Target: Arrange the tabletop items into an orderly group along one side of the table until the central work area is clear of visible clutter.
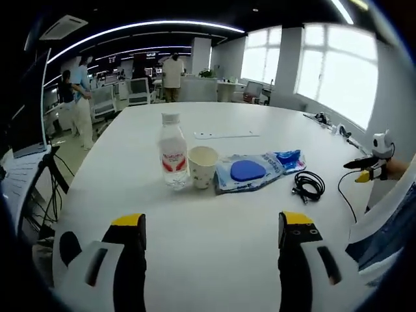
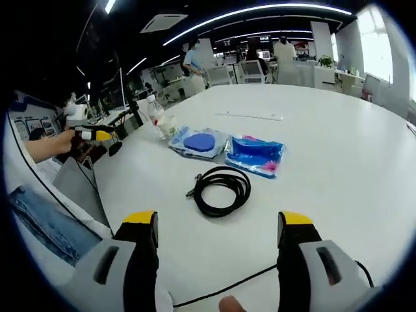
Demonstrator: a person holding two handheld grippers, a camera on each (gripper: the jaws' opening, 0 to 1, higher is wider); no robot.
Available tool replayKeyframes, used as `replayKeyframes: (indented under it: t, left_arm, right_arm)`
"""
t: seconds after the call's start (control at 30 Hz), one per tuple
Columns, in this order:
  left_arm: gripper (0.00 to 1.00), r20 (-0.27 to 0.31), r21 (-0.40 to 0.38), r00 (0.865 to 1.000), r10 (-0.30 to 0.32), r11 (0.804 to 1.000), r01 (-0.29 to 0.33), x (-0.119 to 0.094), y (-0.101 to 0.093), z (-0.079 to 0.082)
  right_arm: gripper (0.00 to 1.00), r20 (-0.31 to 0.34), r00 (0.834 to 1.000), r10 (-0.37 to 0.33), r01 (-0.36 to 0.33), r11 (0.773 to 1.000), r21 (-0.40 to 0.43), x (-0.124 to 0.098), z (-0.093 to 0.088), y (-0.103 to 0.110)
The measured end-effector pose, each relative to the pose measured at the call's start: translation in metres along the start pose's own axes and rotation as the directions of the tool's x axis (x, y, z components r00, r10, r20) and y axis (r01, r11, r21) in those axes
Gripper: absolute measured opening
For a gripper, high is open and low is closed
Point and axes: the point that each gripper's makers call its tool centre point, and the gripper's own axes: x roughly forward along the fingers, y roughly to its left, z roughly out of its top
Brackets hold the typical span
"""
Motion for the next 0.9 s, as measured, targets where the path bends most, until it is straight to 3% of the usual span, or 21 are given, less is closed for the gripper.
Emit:
replayKeyframes:
  t: [0.1,0.33,0.67,0.9]
  left_arm:
    - [0.88,-0.064,0.076,0.998,-0.002,0.997,0.007,-0.009,-0.009,-0.007]
    - [0.93,-0.131,0.115,0.991,-0.039,0.992,0.055,-0.02,-0.034,-0.01]
    - [0.9,-0.117,0.105,0.993,-0.025,0.994,0.038,-0.036,-0.042,-0.004]
    - [0.93,-0.119,0.069,0.993,-0.011,0.997,0.019,-0.042,-0.044,-0.009]
  right_arm:
    - [0.78,-0.011,1.0,0.012,-0.012,1.0,-0.005,-0.004,0.008,0.002]
    - [0.78,-0.041,0.997,0.07,-0.071,0.997,-0.019,-0.008,0.025,0.018]
    - [0.78,-0.095,0.991,0.093,-0.097,0.994,-0.043,-0.01,0.017,0.027]
    - [0.78,-0.101,0.991,0.086,-0.088,0.996,-0.018,-0.018,0.01,0.027]
